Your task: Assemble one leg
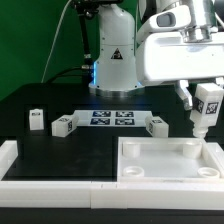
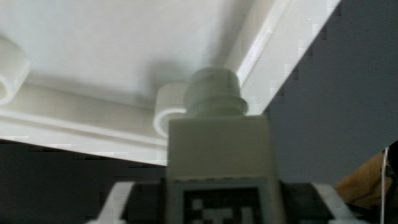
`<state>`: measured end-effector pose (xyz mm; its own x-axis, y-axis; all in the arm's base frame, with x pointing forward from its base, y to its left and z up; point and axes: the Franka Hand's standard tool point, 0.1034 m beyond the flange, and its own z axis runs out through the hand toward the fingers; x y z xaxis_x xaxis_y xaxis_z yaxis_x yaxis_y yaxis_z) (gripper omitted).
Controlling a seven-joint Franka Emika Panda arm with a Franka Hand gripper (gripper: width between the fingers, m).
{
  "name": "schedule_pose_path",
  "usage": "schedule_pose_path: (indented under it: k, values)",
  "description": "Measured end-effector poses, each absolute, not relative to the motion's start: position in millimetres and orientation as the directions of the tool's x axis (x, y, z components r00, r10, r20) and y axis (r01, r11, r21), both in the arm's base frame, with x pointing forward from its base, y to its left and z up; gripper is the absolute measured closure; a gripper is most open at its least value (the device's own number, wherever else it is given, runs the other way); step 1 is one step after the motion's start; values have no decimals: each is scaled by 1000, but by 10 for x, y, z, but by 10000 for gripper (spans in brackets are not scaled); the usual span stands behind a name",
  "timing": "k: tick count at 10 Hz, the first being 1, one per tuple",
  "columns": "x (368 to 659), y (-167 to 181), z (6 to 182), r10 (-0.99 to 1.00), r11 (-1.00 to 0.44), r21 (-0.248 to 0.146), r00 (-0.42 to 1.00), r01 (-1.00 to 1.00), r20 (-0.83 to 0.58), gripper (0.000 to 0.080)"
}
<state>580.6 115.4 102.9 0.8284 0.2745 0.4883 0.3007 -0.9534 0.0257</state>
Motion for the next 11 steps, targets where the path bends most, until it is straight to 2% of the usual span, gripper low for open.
schedule_pose_path:
  k: [2, 4, 5, 8, 11]
  values:
    - [6059, 1176, 1022, 269, -954, 20, 831, 298, 488, 511]
    - [6145, 1192, 970, 266, -955, 17, 830, 296, 490, 511]
    - [6173, 1177, 943, 271, -953, 28, 813, 300, 516, 511]
    - [6159, 1183, 924, 273, -953, 26, 817, 302, 509, 511]
    - [6182, 1203, 829, 272, -953, 22, 820, 302, 503, 511]
